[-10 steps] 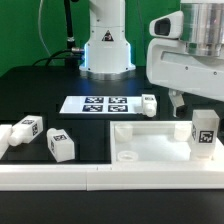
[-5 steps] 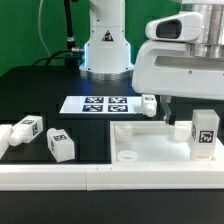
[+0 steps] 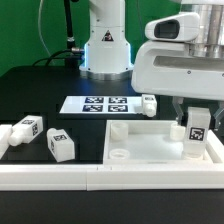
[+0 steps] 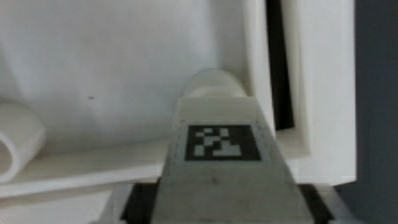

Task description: Assemble one leg

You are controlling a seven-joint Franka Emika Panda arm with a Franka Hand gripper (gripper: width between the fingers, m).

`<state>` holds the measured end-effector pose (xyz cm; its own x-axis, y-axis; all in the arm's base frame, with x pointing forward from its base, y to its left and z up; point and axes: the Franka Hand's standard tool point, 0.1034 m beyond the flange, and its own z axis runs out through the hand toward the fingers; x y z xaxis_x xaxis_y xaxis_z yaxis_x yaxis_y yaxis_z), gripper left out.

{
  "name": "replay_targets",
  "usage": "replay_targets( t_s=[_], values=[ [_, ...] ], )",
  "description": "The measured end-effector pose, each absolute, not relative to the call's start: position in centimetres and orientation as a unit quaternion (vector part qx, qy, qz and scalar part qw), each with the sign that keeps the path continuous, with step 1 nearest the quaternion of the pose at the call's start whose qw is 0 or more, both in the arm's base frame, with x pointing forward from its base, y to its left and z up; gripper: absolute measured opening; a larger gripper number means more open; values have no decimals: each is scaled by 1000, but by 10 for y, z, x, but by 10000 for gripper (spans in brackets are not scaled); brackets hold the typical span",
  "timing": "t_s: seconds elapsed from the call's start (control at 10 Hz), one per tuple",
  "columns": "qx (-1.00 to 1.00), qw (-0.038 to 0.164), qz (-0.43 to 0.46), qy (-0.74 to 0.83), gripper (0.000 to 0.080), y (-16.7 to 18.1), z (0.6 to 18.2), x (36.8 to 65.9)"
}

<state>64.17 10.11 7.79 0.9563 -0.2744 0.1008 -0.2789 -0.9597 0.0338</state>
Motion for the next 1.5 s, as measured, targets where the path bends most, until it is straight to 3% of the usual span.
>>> replay_targets(
  t_s=[0.3,0.7,1.2,1.4,1.5],
  values=[
    [957,9,47,-287,284,98,74,644],
    [826,-31,22,-562,284,100,73,645],
    [656,-28,18,-754,285,113,72,642],
    [658,-28,18,-753,519,114,72,642],
    [658,-28,18,-752,519,114,72,642]
  ],
)
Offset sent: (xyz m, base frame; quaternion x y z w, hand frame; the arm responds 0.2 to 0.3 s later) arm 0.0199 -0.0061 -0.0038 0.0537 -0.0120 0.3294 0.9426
